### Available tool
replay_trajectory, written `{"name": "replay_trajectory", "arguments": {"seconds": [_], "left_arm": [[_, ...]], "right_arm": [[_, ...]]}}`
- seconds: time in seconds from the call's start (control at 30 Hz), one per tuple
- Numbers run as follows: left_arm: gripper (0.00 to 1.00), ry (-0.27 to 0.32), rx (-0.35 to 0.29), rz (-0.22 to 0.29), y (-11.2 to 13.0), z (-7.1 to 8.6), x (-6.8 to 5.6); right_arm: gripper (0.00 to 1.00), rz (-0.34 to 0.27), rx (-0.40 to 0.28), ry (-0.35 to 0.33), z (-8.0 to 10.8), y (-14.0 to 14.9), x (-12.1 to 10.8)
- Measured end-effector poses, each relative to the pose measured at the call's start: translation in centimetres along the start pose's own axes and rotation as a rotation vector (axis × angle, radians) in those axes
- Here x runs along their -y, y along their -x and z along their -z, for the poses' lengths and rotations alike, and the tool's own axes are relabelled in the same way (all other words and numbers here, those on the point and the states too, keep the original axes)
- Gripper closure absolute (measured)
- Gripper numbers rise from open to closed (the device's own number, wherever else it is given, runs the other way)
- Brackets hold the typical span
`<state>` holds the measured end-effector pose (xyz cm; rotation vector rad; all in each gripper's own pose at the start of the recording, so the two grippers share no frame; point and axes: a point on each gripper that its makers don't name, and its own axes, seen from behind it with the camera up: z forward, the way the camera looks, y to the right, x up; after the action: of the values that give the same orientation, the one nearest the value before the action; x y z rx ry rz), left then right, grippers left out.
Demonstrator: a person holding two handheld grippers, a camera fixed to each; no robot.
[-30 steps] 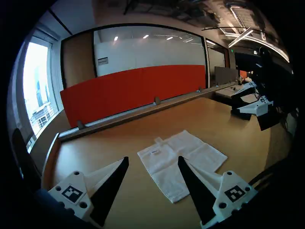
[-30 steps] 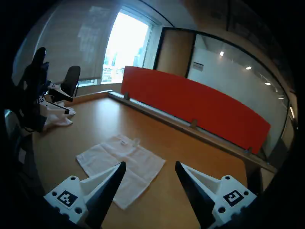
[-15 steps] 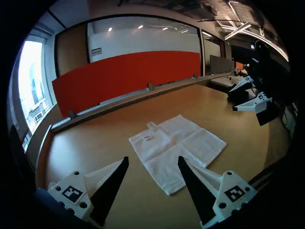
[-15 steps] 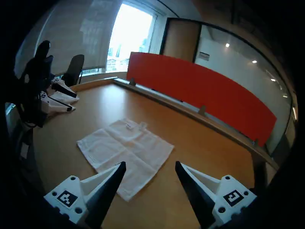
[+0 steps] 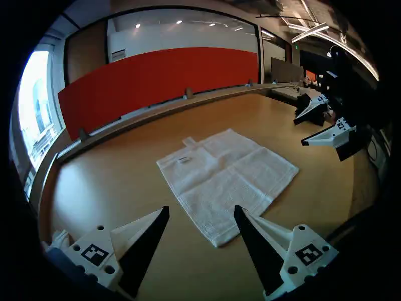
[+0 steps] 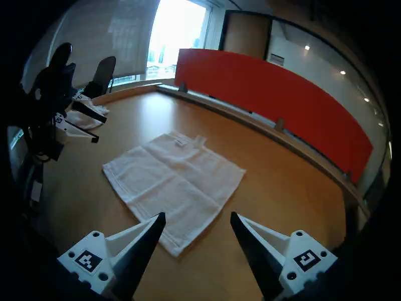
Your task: Fold towel
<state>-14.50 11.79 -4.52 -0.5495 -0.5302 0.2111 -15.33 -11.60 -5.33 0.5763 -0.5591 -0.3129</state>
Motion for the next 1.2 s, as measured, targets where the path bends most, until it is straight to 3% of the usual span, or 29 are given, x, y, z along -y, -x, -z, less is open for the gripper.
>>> {"name": "replay_trajectory", "arguments": {"seconds": [0.57, 0.9, 1.2], "left_arm": [[0.04, 0.067, 0.124, -0.019, 5.3, -3.3, -2.1], [0.04, 0.094, 0.231, -0.011, 8.4, -4.0, -2.8], [0.04, 0.115, 0.271, -0.01, 9.2, -4.4, -3.3]], "right_arm": [[0.0, 0.0, 0.107, -0.071, -2.9, 5.4, 2.3], [0.0, -0.005, 0.151, -0.111, -3.3, 7.1, 3.0], [0.03, -0.019, 0.182, -0.142, -3.2, 8.2, 3.4]]}}
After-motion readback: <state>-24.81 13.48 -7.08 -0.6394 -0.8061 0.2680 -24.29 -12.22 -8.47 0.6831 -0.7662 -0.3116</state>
